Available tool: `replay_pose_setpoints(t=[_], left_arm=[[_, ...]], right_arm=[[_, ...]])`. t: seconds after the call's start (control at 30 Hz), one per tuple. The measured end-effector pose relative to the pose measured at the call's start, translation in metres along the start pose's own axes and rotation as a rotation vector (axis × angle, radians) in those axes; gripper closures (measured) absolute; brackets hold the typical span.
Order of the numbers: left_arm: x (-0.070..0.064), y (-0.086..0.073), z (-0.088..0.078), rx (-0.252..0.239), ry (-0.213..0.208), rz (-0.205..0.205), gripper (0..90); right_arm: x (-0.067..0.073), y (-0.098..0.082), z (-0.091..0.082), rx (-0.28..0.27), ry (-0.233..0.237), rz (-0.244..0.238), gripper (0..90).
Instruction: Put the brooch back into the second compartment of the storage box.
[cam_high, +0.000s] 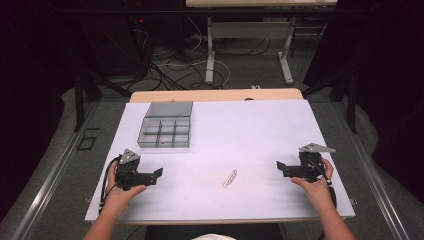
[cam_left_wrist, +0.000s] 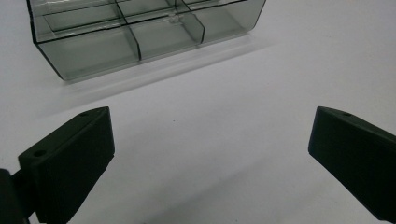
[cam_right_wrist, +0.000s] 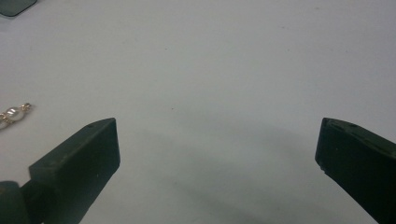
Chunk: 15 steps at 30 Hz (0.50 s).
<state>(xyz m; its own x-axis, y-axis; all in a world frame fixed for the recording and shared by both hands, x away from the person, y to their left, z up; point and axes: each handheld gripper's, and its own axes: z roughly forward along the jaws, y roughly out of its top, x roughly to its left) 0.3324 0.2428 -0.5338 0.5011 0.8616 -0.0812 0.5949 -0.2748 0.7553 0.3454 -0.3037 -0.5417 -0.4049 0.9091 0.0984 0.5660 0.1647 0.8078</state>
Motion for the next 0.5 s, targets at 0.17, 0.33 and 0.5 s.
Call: replay_pose_setpoints(t=[0.17,0.33,0.5], left_arm=[[-0.006,0.001,0.000,-0.002,-0.005,0.018,0.4],[-0.013,0.003,0.003,-0.006,-0.016,0.036,0.7],[-0.024,0.004,0.006,-0.002,-0.040,0.049,1.9]], right_arm=[[0.011,-0.001,-0.006,-0.021,0.000,-0.044,0.0],[0.019,-0.002,-0.006,-0.012,0.013,-0.051,0.0],[0.023,-0.002,-0.008,-0.012,0.014,-0.068,0.0]])
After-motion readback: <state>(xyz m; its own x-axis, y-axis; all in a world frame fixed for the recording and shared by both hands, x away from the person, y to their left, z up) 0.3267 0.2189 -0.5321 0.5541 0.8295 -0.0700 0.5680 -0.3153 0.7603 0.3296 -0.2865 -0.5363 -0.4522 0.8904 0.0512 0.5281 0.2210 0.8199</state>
